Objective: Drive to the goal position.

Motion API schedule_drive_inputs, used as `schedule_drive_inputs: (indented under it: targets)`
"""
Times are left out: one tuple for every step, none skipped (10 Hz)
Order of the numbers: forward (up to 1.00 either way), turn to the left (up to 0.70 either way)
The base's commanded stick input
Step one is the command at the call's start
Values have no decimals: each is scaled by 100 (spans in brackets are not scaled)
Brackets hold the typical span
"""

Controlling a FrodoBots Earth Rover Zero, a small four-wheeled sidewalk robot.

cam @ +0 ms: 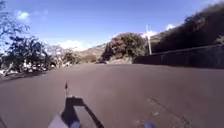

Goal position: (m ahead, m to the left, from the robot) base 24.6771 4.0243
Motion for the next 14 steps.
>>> schedule_drive_inputs:
  targets:
    - [70, 0]
    - [70, 0]
    - [70, 0]
    - [70, 0]
    - [70, 0]
    - [70, 0]
    - [70, 0]
    - [70, 0]
    - [70, 0]
    - [70, 0]
    - [70, 0]
    - [70, 0]
    - [70, 0]
    - [70, 0]
